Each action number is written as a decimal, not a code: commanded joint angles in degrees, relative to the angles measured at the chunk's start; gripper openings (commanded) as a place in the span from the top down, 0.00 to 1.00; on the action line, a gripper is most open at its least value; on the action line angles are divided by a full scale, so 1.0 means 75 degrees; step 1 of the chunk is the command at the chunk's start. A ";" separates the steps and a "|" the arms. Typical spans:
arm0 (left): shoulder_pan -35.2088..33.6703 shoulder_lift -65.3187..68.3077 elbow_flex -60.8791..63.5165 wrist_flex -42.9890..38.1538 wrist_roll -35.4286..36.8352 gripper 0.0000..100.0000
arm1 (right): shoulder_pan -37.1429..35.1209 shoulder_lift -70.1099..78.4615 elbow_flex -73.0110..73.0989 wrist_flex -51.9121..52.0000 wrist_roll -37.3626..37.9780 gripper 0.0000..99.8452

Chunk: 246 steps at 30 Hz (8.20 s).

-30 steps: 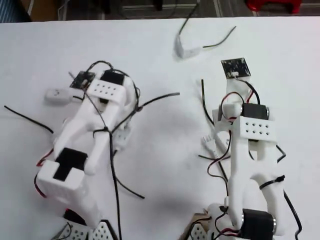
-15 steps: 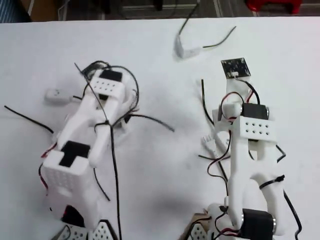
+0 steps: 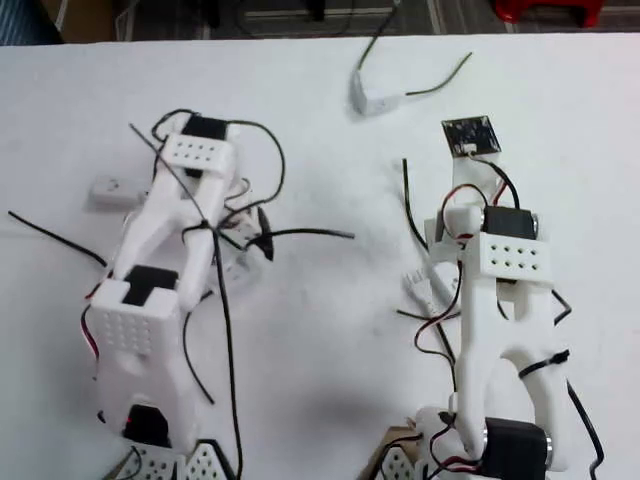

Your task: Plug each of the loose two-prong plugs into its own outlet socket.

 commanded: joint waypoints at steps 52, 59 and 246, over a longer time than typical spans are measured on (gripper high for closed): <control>0.0604 0.1319 -0.6130 -0.0832 -0.6963 0.92 | 0.0123 -0.0123 0.0117 -0.0123 -0.0035 0.98; 0.0850 0.1319 -0.6799 -0.3130 -0.6986 0.92 | 0.0123 -0.0111 0.0117 -0.0123 -0.0035 0.98; -0.1342 -0.7015 0.9670 -0.6482 -0.7103 0.72 | -0.0545 -0.0100 0.2801 -0.2831 -0.0047 0.98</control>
